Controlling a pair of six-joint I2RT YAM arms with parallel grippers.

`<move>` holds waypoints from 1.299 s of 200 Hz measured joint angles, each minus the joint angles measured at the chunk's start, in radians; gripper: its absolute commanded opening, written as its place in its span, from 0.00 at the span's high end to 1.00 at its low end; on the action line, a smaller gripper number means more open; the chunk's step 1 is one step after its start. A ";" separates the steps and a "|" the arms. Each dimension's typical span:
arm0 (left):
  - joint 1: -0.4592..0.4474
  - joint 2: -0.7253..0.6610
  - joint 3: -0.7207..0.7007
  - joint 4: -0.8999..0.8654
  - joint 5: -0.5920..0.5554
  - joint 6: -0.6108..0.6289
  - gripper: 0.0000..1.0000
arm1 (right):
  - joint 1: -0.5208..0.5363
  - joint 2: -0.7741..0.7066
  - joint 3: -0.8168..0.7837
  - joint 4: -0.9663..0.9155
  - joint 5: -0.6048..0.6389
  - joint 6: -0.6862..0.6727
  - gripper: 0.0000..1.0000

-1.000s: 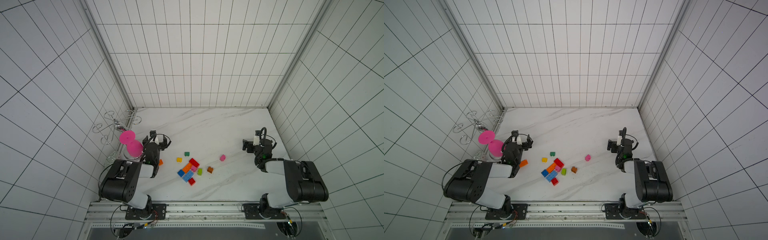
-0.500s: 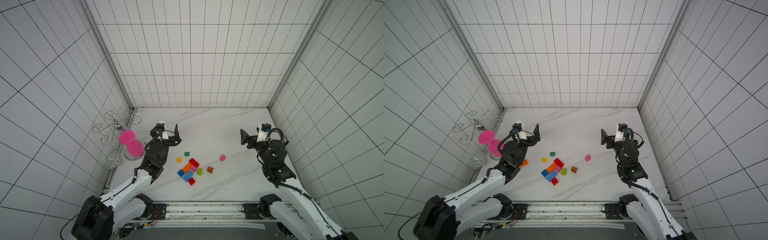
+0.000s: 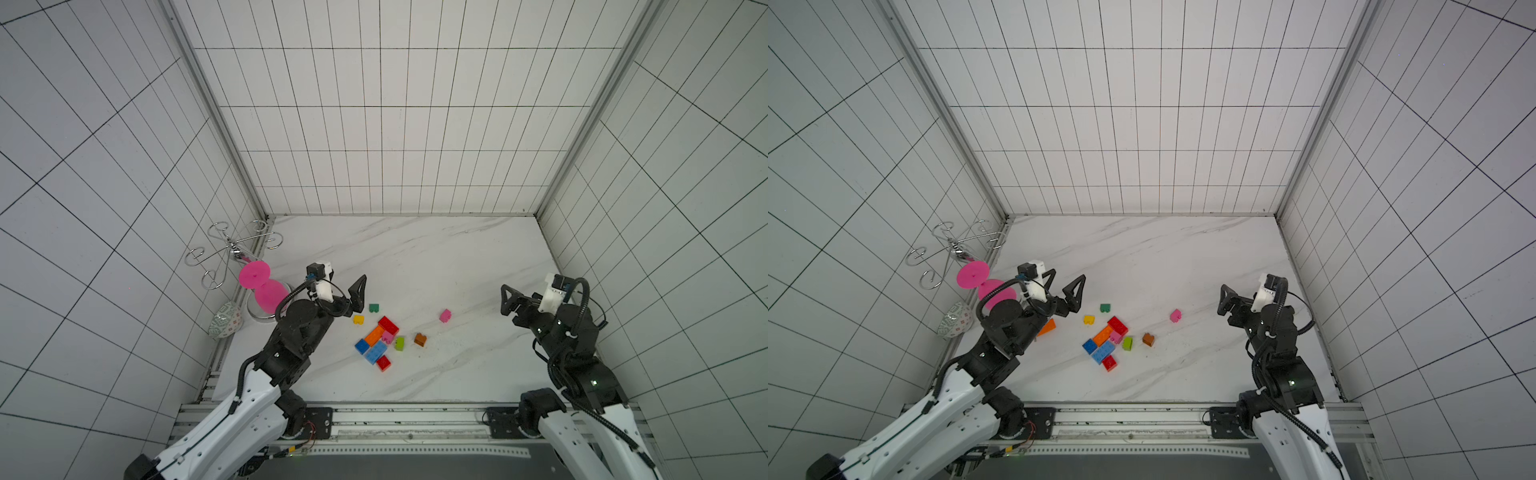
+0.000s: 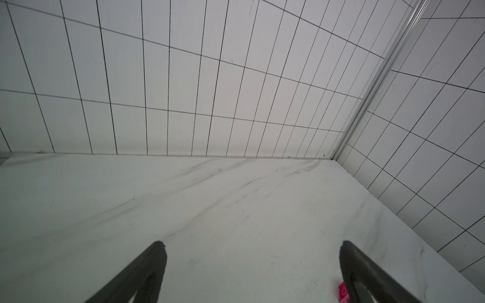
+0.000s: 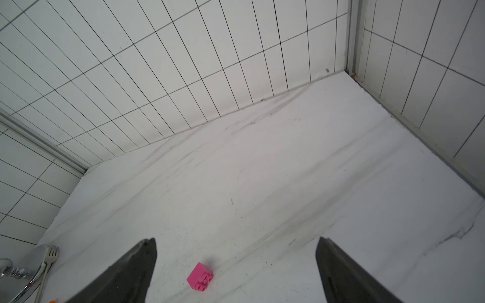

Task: Assemble the letter p with lego
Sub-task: Move the lego brick at the center of the board.

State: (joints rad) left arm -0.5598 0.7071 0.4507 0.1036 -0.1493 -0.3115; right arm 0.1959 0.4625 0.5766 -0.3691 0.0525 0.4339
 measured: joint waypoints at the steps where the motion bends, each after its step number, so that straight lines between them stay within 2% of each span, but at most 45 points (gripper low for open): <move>1: 0.001 0.002 -0.003 0.000 0.002 -0.004 0.02 | 0.000 0.003 0.000 0.000 -0.002 0.000 0.01; 27: 0.046 0.098 -0.032 0.031 0.076 -0.070 0.02 | 0.000 0.121 0.000 0.000 -0.069 0.006 0.03; 65: 0.144 0.337 -0.065 0.129 0.256 -0.174 0.03 | 0.015 0.344 0.000 0.030 -0.166 0.011 0.07; 112: 0.143 0.479 -0.065 0.183 0.383 -0.209 0.03 | 0.115 0.623 0.008 0.045 -0.222 0.007 0.11; 158: 0.079 0.498 -0.041 0.176 0.368 -0.200 0.03 | 0.237 0.801 0.091 0.032 -0.233 -0.021 0.15; 209: 0.051 0.433 -0.036 0.137 0.280 -0.187 0.03 | 0.385 0.880 0.201 -0.017 -0.193 -0.067 0.15; 235: 0.069 0.394 -0.036 0.105 0.225 -0.198 0.03 | 0.472 0.930 0.273 -0.041 -0.167 -0.096 0.15; 260: 0.150 0.369 -0.055 0.116 0.220 -0.232 0.02 | 0.562 1.014 0.359 -0.048 -0.146 -0.120 0.18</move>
State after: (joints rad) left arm -0.4103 1.0756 0.3954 0.2192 0.0711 -0.5434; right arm 0.7582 1.4769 0.9356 -0.4175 -0.0940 0.3141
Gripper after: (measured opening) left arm 0.976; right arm 0.827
